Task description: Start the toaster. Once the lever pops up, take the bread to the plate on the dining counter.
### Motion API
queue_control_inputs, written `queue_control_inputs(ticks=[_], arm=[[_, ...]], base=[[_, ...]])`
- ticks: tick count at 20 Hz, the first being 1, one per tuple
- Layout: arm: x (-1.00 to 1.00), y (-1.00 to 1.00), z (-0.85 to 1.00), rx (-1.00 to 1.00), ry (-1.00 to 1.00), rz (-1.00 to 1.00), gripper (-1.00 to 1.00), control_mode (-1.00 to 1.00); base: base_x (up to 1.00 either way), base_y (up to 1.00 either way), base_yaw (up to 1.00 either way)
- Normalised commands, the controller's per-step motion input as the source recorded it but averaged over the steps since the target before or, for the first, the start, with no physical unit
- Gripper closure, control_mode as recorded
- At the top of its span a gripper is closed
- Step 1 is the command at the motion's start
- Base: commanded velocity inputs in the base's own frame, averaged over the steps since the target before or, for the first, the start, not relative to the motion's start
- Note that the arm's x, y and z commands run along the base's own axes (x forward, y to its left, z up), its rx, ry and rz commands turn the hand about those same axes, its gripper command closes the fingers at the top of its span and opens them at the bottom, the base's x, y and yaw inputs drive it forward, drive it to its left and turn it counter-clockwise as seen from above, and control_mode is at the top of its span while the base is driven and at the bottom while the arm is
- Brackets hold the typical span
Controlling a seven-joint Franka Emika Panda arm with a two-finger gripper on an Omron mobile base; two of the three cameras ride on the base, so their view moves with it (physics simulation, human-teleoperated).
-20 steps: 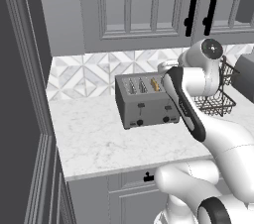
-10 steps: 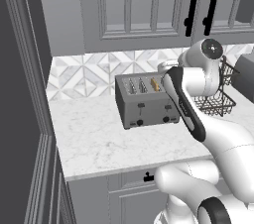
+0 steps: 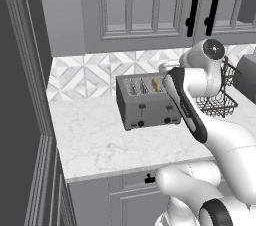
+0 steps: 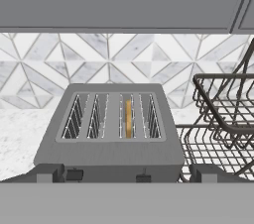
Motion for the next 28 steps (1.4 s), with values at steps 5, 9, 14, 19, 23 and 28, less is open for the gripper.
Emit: queue_control_inputs(ticks=[5, 9, 14, 19, 23, 28], arm=[[0.00, 0.00, 0.00, 0.00, 0.00, 0.00, -1.00, -1.00], [0.00, 0.00, 0.00, 0.00, 0.00, 0.00, -1.00, -1.00], [0.00, 0.00, 0.00, 0.00, 0.00, 0.00, -1.00, -1.00], [0.00, 0.00, 0.00, 0.00, 0.00, 0.00, -1.00, -1.00], [0.00, 0.00, 0.00, 0.00, 0.00, 0.00, -1.00, -1.00], [0.00, 0.00, 0.00, 0.00, 0.00, 0.00, -1.00, -1.00]], base=[[0.00, 0.00, 0.00], [0.00, 0.00, 0.00], [0.00, 0.00, 0.00], [0.00, 0.00, 0.00], [0.00, 0.00, 0.00], [0.00, 0.00, 0.00]])
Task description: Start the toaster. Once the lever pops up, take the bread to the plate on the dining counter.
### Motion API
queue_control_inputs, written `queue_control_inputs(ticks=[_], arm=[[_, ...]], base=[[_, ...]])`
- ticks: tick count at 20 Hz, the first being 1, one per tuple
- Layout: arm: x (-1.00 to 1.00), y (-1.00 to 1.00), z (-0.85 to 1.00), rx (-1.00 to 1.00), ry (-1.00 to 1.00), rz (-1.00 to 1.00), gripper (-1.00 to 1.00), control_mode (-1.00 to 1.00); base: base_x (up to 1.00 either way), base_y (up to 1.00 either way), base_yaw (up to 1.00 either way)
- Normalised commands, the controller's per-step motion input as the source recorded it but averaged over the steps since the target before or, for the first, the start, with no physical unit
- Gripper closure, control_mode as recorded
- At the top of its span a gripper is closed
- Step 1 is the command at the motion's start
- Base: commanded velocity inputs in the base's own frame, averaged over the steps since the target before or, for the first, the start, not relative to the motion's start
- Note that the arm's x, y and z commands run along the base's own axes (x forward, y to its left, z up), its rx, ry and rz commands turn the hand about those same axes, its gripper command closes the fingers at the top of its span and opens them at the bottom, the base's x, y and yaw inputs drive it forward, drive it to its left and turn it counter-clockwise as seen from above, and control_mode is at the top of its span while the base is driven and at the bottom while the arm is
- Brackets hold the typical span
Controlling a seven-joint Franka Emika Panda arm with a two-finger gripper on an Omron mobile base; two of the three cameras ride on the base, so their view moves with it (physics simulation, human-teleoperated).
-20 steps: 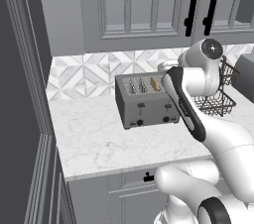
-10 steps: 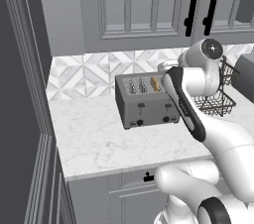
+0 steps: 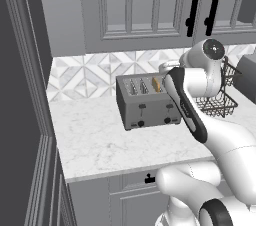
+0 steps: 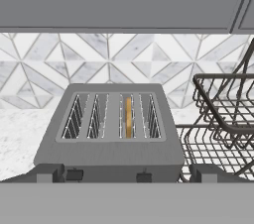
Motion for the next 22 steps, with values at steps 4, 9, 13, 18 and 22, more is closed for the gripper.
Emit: queue_control_inputs(ticks=[4, 9, 13, 18, 22], arm=[[0.00, 0.00, 0.00, 0.00, 0.00, 0.00, -1.00, -1.00], [0.00, 0.00, 0.00, 0.00, 0.00, 0.00, -1.00, -1.00], [0.00, 0.00, 0.00, 0.00, 0.00, 0.00, -1.00, -1.00], [0.00, 0.00, 0.00, 0.00, 0.00, 0.00, -1.00, -1.00], [0.00, 0.00, 0.00, 0.00, 0.00, 0.00, -1.00, -1.00]], base=[[0.00, 0.00, 0.00], [0.00, 0.00, 0.00], [0.00, 0.00, 0.00], [0.00, 0.00, 0.00], [0.00, 0.00, 0.00]])
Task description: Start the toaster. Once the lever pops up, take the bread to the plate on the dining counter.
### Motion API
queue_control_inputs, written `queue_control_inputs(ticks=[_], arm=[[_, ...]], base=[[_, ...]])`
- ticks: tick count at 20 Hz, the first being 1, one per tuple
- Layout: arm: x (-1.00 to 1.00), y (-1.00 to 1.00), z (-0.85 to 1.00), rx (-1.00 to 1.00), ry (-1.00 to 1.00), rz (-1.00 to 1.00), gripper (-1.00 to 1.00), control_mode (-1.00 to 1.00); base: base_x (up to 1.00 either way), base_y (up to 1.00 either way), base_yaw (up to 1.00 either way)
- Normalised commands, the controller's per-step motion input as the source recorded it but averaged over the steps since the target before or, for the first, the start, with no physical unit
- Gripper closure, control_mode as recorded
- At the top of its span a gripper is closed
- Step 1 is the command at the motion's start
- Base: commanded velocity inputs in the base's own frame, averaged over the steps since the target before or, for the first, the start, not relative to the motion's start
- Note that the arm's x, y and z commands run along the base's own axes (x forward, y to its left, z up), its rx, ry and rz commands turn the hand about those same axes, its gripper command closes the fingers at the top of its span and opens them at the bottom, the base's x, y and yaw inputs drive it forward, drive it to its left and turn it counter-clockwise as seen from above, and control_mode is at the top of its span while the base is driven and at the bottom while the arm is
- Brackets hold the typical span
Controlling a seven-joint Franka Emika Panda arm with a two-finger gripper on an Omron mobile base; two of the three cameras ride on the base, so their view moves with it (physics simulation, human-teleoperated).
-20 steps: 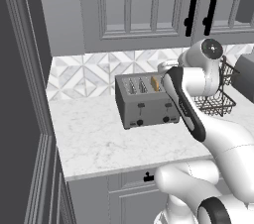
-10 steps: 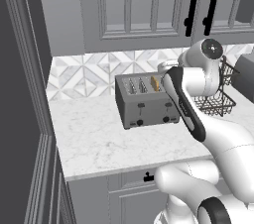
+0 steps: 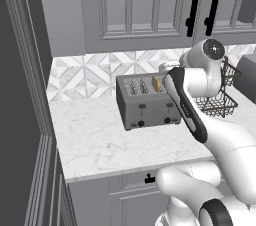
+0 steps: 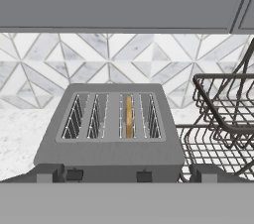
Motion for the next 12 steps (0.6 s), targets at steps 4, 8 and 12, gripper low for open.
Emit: queue_control_inputs(ticks=[4, 8, 12], arm=[[0.00, 0.00, 0.00, 0.00, 0.00, 0.00, -1.00, -1.00], [0.00, 0.00, 0.00, 0.00, 0.00, 0.00, -1.00, -1.00], [0.00, 0.00, 0.00, 0.00, 0.00, 0.00, -1.00, -1.00]], base=[[0.00, 0.00, 0.00], [0.00, 0.00, 0.00], [0.00, 0.00, 0.00]])
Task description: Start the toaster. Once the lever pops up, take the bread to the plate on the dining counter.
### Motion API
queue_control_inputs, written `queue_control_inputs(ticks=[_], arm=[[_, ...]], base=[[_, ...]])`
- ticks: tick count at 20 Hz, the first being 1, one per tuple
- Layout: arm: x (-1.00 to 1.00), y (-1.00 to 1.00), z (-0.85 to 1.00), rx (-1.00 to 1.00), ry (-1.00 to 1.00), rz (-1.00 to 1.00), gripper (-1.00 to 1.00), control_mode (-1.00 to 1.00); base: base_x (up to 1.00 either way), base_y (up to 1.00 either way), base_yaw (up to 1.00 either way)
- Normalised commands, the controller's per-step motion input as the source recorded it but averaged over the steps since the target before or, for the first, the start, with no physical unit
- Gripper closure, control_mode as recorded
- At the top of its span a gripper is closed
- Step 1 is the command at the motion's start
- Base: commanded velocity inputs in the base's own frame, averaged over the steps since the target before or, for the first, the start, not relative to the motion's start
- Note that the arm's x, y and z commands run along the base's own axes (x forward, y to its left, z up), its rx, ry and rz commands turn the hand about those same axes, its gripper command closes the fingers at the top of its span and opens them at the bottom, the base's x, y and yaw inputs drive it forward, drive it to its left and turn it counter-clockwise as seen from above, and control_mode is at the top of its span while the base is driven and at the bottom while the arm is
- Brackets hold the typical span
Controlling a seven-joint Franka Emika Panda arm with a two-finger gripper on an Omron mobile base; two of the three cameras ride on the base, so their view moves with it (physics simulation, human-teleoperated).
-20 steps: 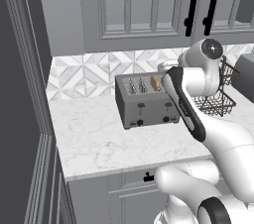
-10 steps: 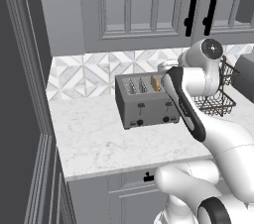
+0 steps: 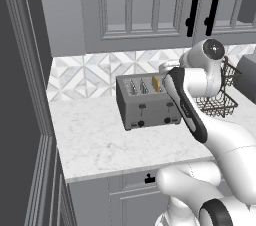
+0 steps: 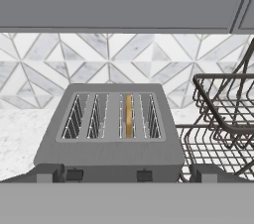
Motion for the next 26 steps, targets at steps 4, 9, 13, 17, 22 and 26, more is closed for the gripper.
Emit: queue_control_inputs(ticks=[4, 9, 13, 17, 22, 26], arm=[[0.00, 0.00, 0.00, 0.00, 0.00, 0.00, -1.00, -1.00], [-0.12, 0.00, 0.00, 0.00, -0.02, 0.00, -1.00, -1.00], [-0.48, 0.00, -0.04, 0.00, -0.16, 0.00, -1.00, -1.00], [-0.41, -0.06, -0.15, 0.00, -0.11, 0.00, -1.00, -1.00], [-0.14, -0.04, -0.25, 0.00, -0.01, 0.00, -1.00, -1.00], [0.00, -0.03, -0.27, 0.00, 0.05, 0.00, -1.00, -1.00]], base=[[0.00, 0.00, 0.00], [0.00, 0.00, 0.00], [0.00, 0.00, 0.00], [0.00, 0.00, 0.00], [0.00, 0.00, 0.00], [0.00, 0.00, 0.00]])
